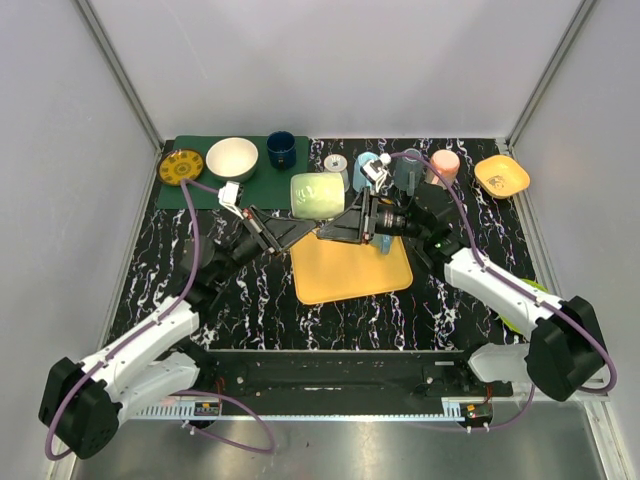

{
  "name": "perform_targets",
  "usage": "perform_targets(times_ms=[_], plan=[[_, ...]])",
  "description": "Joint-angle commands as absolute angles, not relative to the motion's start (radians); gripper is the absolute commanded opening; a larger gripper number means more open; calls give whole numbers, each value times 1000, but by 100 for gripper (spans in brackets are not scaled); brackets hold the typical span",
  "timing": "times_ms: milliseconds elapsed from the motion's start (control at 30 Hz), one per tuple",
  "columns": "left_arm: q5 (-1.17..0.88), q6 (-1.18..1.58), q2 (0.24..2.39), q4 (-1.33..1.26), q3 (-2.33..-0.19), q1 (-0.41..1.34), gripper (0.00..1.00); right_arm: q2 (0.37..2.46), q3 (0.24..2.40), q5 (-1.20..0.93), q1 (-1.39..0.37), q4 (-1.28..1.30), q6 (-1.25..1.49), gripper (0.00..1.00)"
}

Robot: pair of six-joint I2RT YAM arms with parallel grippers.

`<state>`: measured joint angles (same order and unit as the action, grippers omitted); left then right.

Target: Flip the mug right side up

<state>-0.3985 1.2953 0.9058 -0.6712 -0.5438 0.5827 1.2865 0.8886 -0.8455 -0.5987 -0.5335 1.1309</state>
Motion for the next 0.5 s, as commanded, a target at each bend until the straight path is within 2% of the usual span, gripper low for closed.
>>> perform_targets(times_ms=[0, 133, 167, 200, 267, 333, 433, 467], plan=[[-428, 1281, 910, -813, -592, 620, 0, 1302, 953, -882, -624, -621, 1147, 44], [-431, 1281, 922, -824, -586, 632, 0, 1315, 946, -896, -626, -673, 1173, 28], [-430, 1281, 920, -824, -583, 634, 0, 1313, 946, -896, -626, -681, 1175, 22], [-430, 1279, 919, -824, -580, 635, 0, 1313, 945, -896, -627, -680, 1174, 11], [-429, 1279, 917, -827, -572, 635, 0, 1305, 945, -890, -627, -669, 1166, 2], [-431, 1270, 913, -822, -565, 635, 0, 1293, 946, -877, -627, -644, 1137, 0], [-425, 1250, 894, -810, -545, 635, 0, 1230, 969, -790, -627, -421, 998, 0], [-423, 1240, 887, -787, -540, 634, 6, 1194, 982, -732, -627, -354, 956, 0]])
